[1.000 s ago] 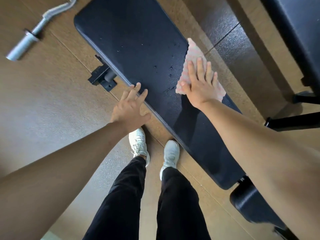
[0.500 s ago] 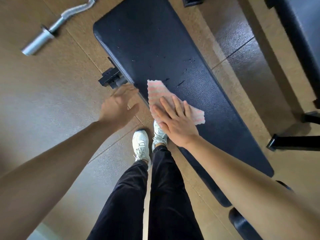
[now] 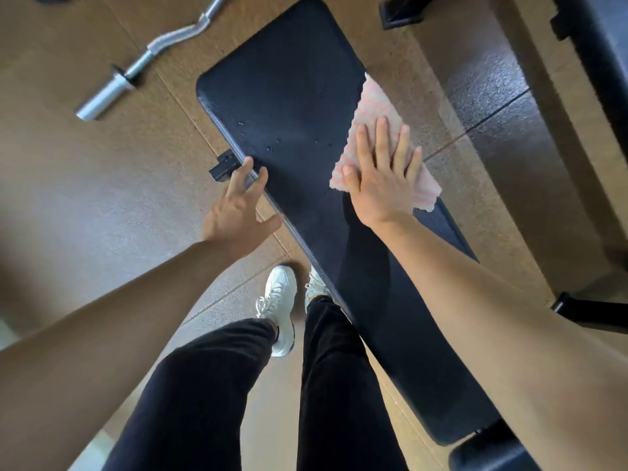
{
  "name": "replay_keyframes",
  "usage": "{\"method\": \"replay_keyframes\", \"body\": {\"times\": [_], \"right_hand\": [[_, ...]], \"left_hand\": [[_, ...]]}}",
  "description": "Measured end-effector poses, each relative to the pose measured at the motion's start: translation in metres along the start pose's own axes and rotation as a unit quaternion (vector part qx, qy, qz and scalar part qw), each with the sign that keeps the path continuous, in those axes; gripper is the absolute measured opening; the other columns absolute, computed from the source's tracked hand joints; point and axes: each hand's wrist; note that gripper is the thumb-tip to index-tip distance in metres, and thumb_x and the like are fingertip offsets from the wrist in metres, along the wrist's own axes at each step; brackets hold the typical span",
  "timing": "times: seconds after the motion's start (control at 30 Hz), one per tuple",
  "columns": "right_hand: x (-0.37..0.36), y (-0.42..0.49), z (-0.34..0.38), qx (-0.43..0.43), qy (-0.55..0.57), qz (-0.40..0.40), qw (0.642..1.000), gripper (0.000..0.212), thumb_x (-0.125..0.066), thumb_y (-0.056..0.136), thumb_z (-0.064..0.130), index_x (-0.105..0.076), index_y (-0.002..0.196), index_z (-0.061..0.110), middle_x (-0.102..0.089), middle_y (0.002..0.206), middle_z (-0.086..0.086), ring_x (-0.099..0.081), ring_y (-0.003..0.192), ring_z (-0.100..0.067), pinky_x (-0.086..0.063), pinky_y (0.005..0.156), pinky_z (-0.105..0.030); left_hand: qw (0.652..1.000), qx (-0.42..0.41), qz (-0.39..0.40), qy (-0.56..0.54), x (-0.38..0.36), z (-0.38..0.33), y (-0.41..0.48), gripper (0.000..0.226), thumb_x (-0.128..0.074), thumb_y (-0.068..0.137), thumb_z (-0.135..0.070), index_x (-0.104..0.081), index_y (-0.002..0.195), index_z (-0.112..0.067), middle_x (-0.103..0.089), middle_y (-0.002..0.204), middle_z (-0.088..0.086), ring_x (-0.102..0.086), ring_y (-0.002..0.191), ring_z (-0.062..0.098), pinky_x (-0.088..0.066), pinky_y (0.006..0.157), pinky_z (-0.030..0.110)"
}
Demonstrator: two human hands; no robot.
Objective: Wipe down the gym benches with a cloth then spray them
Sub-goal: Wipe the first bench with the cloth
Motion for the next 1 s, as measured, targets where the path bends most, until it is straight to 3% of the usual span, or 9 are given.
{"method": "replay_keyframes", "body": {"times": [0.2, 0.37, 0.53, 0.7, 0.83, 0.9, 1.0], "right_hand": [[-0.016, -0.039, 0.048, 0.159, 0.013, 0.017, 0.987, 0.063, -0.028, 0.105, 0.054, -0.013, 0.163, 0.034, -0.008, 0.172, -0.002, -0.006, 0.156, -0.041, -0.005, 0.123, -0.063], [-0.022, -0.059, 0.071, 0.192, 0.011, 0.047, 0.98, 0.062, -0.031, 0.106, 0.054, -0.015, 0.163, 0.036, -0.006, 0.172, 0.001, -0.003, 0.157, -0.039, -0.006, 0.123, -0.062], [-0.009, -0.033, 0.046, 0.252, -0.04, 0.058, 0.965, 0.065, -0.026, 0.104, 0.059, -0.014, 0.163, 0.036, -0.006, 0.172, 0.005, -0.005, 0.158, -0.033, -0.009, 0.125, -0.059], [0.019, 0.037, 0.027, 0.109, -0.04, 0.04, 0.992, 0.071, -0.024, 0.103, 0.059, 0.001, 0.163, 0.031, 0.002, 0.173, 0.0, 0.003, 0.158, -0.033, -0.006, 0.126, -0.057], [0.032, 0.077, 0.043, 0.017, -0.027, 0.045, 0.998, 0.074, -0.024, 0.102, 0.062, 0.004, 0.163, 0.03, 0.006, 0.172, -0.003, 0.005, 0.157, -0.039, -0.004, 0.126, -0.059], [0.029, 0.076, 0.06, 0.01, -0.021, 0.034, 0.999, 0.074, -0.028, 0.102, 0.061, -0.003, 0.163, 0.029, 0.0, 0.172, -0.004, 0.0, 0.156, -0.043, -0.006, 0.124, -0.062], [0.021, 0.056, 0.088, 0.081, -0.021, 0.045, 0.995, 0.074, -0.031, 0.101, 0.06, -0.006, 0.164, 0.032, -0.002, 0.172, -0.005, 0.0, 0.156, -0.045, -0.005, 0.123, -0.065]], "left_hand": [[0.999, -0.003, 0.017, -0.043, 0.007, 0.007, 0.0, 0.081, -0.068, 0.091, -0.044, -0.03, 0.16, -0.028, -0.013, 0.169, -0.008, -0.032, 0.149, 0.018, -0.047, 0.108, 0.048], [0.998, -0.025, 0.024, -0.057, 0.011, 0.022, 0.002, 0.079, -0.068, 0.091, -0.043, -0.029, 0.16, -0.034, -0.015, 0.167, -0.014, -0.035, 0.147, 0.018, -0.05, 0.104, 0.049], [0.996, -0.047, 0.047, -0.054, 0.012, 0.032, 0.005, 0.08, -0.067, 0.092, -0.043, -0.025, 0.161, -0.035, -0.009, 0.166, -0.018, -0.037, 0.145, 0.017, -0.052, 0.099, 0.042], [0.994, -0.074, 0.052, -0.055, 0.017, 0.043, 0.01, 0.075, -0.067, 0.092, -0.041, -0.033, 0.158, -0.034, -0.013, 0.165, -0.019, -0.041, 0.141, 0.015, -0.048, 0.104, 0.04], [0.99, -0.106, 0.012, -0.09, 0.032, 0.05, 0.018, 0.066, -0.059, 0.089, -0.044, -0.047, 0.151, -0.026, -0.043, 0.155, -0.01, -0.051, 0.132, 0.019, -0.05, 0.103, 0.043], [0.988, -0.112, -0.023, -0.1, 0.04, 0.056, 0.026, 0.066, -0.053, 0.086, -0.047, -0.055, 0.146, -0.02, -0.054, 0.146, -0.003, -0.056, 0.126, 0.024, -0.055, 0.096, 0.047], [0.99, -0.091, -0.066, -0.087, 0.051, 0.066, 0.044, 0.062, -0.065, 0.089, -0.034, -0.053, 0.147, -0.014, -0.052, 0.148, 0.006, -0.052, 0.128, 0.032, -0.055, 0.09, 0.05]]}}
Point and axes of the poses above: each hand's wrist, its own y-axis towards the middle knuckle, its own x-axis out of the back of the hand, z = x × y
